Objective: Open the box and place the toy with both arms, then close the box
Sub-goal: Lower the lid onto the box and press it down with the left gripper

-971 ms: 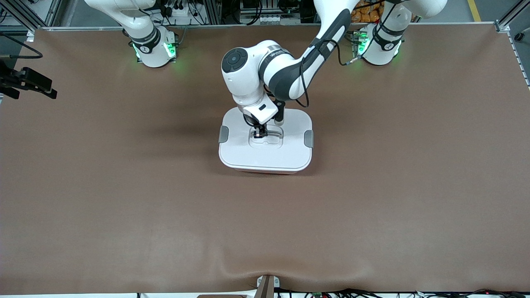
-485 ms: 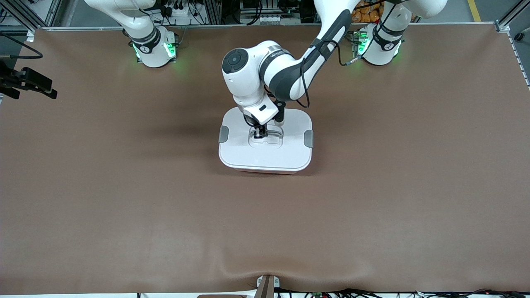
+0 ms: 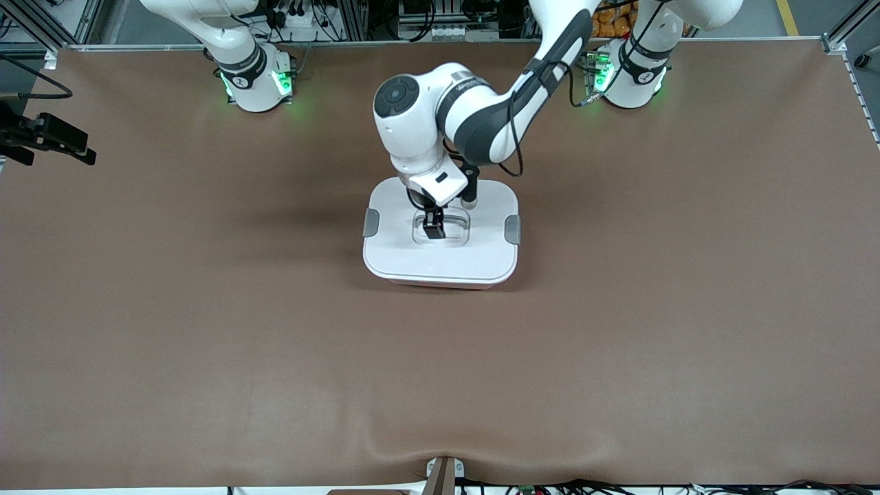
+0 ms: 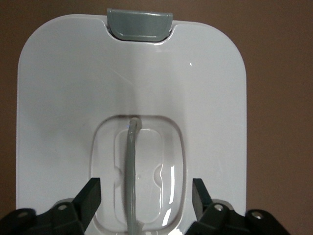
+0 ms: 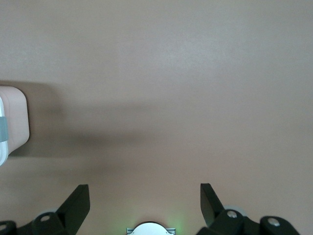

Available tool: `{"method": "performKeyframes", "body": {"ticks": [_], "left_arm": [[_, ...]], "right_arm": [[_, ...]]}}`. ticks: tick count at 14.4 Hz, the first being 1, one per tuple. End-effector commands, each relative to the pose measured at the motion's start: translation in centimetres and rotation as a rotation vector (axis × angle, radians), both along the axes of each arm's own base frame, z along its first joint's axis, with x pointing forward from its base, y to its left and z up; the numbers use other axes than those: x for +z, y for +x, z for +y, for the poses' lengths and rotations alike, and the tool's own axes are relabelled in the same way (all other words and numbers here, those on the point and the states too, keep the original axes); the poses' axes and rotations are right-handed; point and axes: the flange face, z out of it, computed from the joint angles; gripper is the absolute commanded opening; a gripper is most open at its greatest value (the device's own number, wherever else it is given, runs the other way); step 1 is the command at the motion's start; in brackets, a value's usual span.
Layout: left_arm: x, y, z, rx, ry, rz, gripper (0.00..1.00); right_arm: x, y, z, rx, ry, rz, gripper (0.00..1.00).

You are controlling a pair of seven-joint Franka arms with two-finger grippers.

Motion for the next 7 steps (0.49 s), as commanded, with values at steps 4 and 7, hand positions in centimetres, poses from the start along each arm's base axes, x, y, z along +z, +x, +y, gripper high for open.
{"method": "performKeyframes", "body": {"ticks": [4, 7], "left_arm": [[6.2, 0.1, 1.7, -0.078, -0.049, -0.021, 1.00], [10.0, 2.4, 5.5, -0.217, -0.024, -0.007, 1.00]], "right_arm": [[0.3, -0.2, 0.2, 0.014, -0.021, 0.003, 1.00], [0.1, -0.1, 0.6, 0.022, -0.019, 0.006, 1.00]]}}
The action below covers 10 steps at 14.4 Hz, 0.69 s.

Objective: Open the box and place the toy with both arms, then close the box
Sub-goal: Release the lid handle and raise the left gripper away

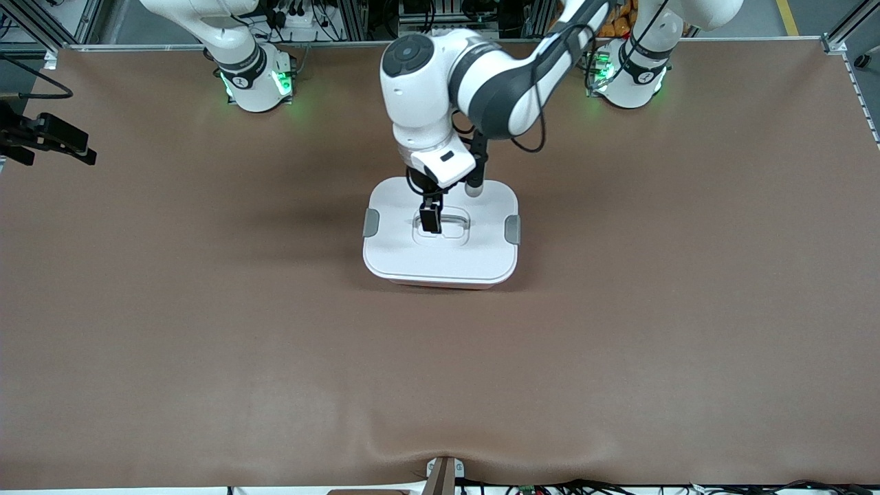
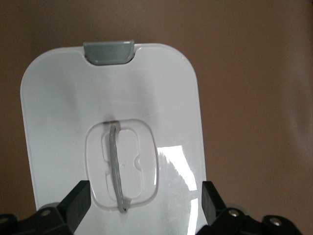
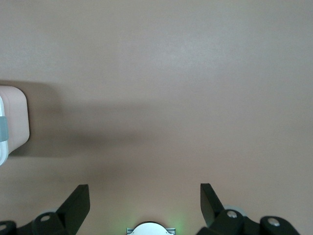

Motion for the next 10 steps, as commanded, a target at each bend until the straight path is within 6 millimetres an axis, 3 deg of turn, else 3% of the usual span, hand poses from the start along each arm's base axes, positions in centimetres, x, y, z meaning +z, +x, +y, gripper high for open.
{"method": "performKeyframes", "body": {"ticks": [1, 3, 10], "left_arm": [[4.3, 2.1, 4.7, -0.108, 0.016, 0.025, 1.00], [6.3, 3.9, 8.2, -0.193, 0.024, 0.067, 1.00], [10.0, 9.9, 20.3, -0.479, 0.035, 0.142, 1.00]], "right_arm": [[0.2, -0.2, 0.7, 0.023, -0.019, 0.007, 1.00], [0.3, -0.2, 0.6, 0.023, -0.022, 0.003, 1.00], [0.5, -0.2, 0.5, 0.021, -0.024, -0.001, 1.00]]}}
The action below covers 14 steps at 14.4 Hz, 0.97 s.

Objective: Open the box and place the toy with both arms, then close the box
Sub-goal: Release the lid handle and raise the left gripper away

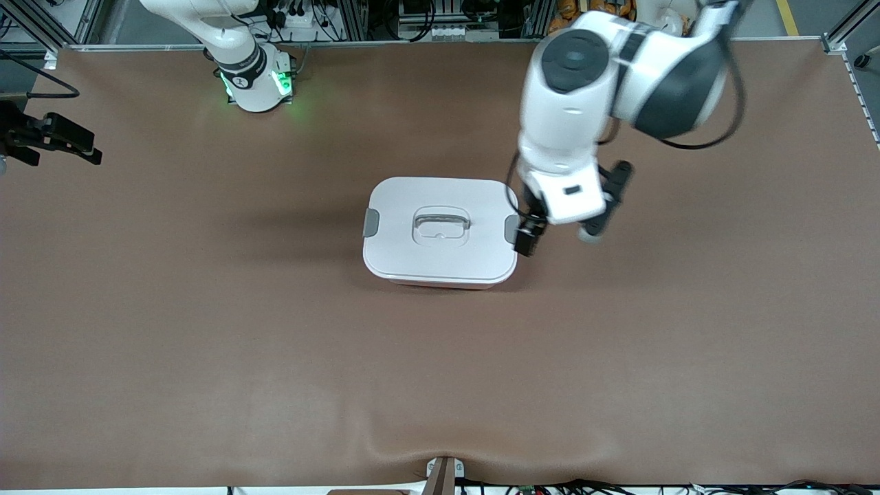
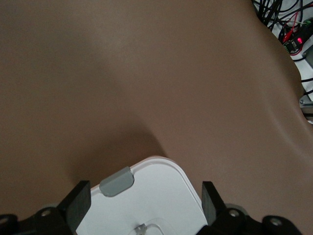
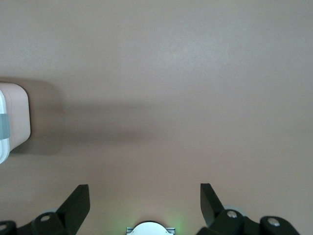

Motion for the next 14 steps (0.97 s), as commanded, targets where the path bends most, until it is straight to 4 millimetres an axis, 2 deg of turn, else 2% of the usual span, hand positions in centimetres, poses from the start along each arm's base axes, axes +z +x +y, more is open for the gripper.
{"method": "performKeyframes", "body": {"ticks": [1, 3, 5, 10, 14], "left_arm": [[1.6, 0.4, 4.0, -0.126, 0.004, 0.039, 1.00], [2.2, 0.9, 7.4, -0.215, -0.010, 0.105, 1.00], [2.9, 2.0, 11.7, -0.308, -0.019, 0.133, 1.00], [4.9, 2.6, 20.6, -0.530, -0.019, 0.196, 1.00], [6.5, 2.2, 26.3, -0.658, -0.030, 0.221, 1.00]], "right_arm": [[0.5, -0.2, 0.0, 0.010, -0.020, -0.003, 1.00], [0.5, -0.2, 0.1, 0.013, -0.020, -0.005, 1.00], [0.4, -0.1, 0.0, 0.010, -0.022, -0.003, 1.00], [0.7, -0.1, -0.5, 0.002, -0.024, -0.009, 1.00], [0.8, -0.2, -0.7, -0.003, -0.024, -0.011, 1.00]]}}
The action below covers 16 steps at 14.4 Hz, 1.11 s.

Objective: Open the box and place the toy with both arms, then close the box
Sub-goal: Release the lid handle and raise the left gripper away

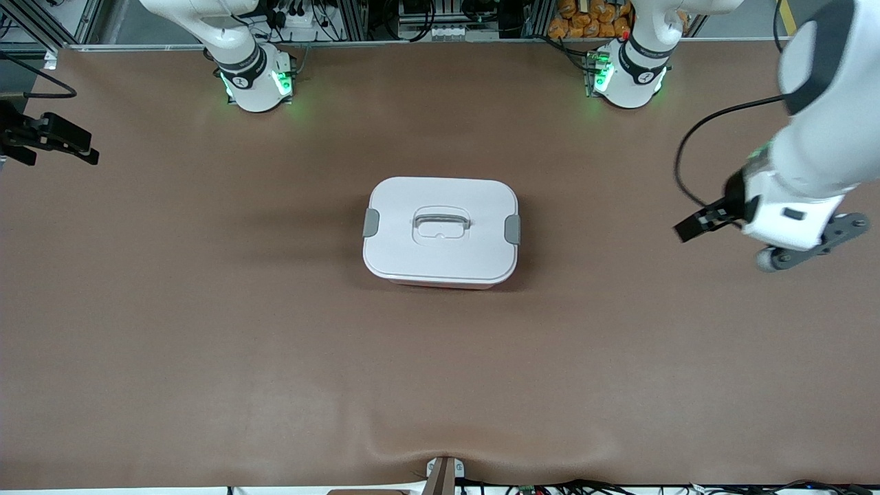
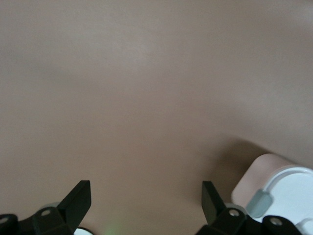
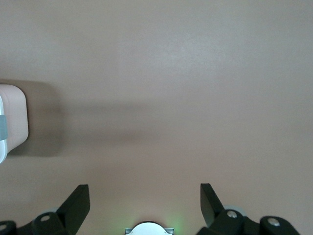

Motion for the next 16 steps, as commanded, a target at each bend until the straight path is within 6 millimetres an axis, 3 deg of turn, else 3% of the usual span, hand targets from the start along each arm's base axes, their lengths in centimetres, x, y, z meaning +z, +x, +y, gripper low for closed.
{"method": "performKeyframes", "body": {"ticks": [1, 8, 15, 16], "left_arm": [[1.4, -1.5, 3.0, -0.097, -0.033, 0.028, 1.00], [3.1, -4.3, 4.5, -0.191, -0.034, 0.061, 1.00], [3.7, -7.2, 8.0, -0.342, -0.064, -0.021, 1.00], [3.6, -7.8, 7.4, -0.356, -0.064, -0.018, 1.00]], "right_arm": [[0.7, -0.2, -0.4, 0.002, -0.018, -0.007, 1.00], [0.7, -0.2, -0.5, 0.000, -0.024, -0.007, 1.00], [0.7, -0.2, -0.6, 0.000, -0.024, -0.007, 1.00], [0.7, -0.2, -0.7, -0.002, -0.026, -0.008, 1.00]]}}
